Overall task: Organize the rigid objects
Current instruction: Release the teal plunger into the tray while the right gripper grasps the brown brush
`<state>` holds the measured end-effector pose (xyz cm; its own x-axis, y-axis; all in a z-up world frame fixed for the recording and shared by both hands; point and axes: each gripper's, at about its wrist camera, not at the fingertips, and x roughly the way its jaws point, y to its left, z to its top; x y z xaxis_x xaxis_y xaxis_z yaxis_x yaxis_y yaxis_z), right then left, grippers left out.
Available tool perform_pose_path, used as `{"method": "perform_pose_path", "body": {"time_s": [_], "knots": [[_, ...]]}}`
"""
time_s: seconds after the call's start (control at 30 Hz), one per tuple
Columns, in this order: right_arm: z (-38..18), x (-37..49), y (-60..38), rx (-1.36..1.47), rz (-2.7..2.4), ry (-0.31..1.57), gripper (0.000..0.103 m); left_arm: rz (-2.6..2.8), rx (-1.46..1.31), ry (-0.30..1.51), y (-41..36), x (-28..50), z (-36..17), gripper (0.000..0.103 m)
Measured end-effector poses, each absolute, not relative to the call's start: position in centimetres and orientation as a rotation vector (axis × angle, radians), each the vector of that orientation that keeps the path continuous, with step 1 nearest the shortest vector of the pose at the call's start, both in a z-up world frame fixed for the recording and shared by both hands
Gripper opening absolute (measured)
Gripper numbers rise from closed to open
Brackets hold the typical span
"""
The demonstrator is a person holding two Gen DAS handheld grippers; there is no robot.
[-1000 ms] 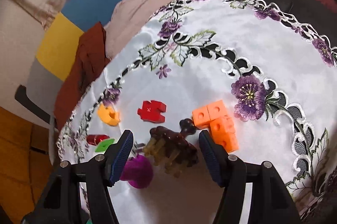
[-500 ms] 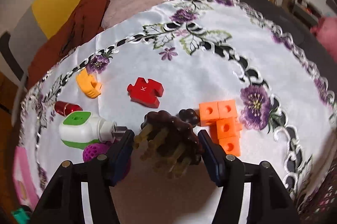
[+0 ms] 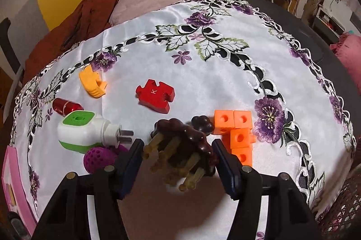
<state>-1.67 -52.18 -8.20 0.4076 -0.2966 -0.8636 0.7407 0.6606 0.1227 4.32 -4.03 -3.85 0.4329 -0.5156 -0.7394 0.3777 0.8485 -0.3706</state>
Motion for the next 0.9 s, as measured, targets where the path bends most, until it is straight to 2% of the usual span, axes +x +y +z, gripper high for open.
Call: {"method": "perform_pose_path", "body": {"time_s": [0.53, 0.9], "knots": [[-8.2, -1.4, -51.8, 0.500, -0.696, 0.949, 0.063, -0.448, -0.212, 1.026, -5.2, 13.6, -4.6, 0.031], [-8.2, -1.3, -51.4, 0.469, -0.694, 0.958, 0.063, -0.375, -0.113, 1.089, -7.5, 19.4, -7.5, 0.031]]}}
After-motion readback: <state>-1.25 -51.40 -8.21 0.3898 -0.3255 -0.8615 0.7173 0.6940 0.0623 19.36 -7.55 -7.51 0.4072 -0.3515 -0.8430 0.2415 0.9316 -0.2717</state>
